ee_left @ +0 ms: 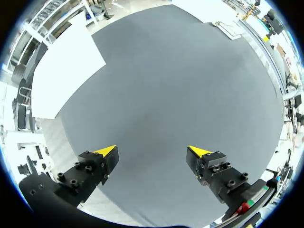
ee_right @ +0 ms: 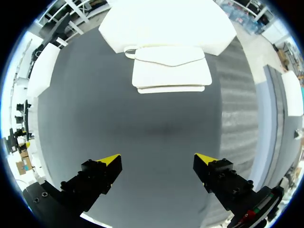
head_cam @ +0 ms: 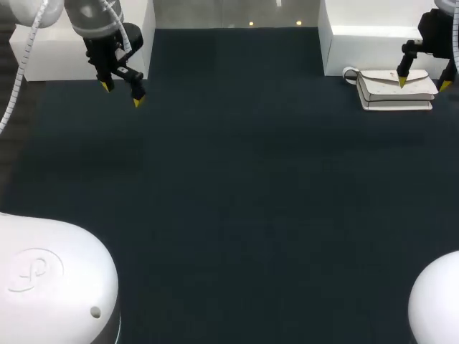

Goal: Pick up the bag, open it, inspect its contents, close it, and place it on the opposite side

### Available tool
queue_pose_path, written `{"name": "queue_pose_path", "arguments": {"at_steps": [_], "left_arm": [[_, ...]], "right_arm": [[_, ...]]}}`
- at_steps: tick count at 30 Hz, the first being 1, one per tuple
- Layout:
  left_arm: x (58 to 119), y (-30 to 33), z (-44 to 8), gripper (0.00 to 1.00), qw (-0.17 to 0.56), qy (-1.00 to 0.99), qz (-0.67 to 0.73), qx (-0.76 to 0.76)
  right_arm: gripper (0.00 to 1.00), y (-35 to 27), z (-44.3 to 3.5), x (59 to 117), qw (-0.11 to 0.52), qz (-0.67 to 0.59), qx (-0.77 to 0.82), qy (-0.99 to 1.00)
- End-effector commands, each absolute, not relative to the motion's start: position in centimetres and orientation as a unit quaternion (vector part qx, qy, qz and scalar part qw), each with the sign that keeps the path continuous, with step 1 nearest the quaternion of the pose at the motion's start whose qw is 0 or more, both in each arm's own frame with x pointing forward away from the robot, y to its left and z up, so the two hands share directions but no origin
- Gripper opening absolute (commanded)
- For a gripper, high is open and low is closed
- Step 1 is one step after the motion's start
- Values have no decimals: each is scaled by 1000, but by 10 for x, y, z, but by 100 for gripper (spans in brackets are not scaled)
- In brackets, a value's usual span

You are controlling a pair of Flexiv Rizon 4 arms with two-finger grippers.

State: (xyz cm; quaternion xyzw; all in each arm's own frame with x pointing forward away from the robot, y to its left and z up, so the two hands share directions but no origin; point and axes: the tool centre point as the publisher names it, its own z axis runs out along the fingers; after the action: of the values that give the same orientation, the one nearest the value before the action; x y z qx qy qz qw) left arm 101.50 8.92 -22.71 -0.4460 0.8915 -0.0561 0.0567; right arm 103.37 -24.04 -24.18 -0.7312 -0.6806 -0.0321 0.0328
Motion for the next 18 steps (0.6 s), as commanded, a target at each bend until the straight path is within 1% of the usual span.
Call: {"name": "queue_pose_path", "arguments": {"at_steps": [1,9,14,18], "left_arm": [[1013,93,-237,100,69,952,-222,-199],[1027,80,-259,100,46,947,-312,-65],[1037,65,-274,100,49,940,-337,0],[1048,53,-287,100,42,938,-344,23]], "right_arm": [[100,-261,-255,1048,66,-50,-736,-672],[100,-284,-271,1065,85,-75,-745,-658],[100,-291,-281,1074,96,-81,-748,-652],[100,-298,-290,1082,109,-88,-750,-646]]}}
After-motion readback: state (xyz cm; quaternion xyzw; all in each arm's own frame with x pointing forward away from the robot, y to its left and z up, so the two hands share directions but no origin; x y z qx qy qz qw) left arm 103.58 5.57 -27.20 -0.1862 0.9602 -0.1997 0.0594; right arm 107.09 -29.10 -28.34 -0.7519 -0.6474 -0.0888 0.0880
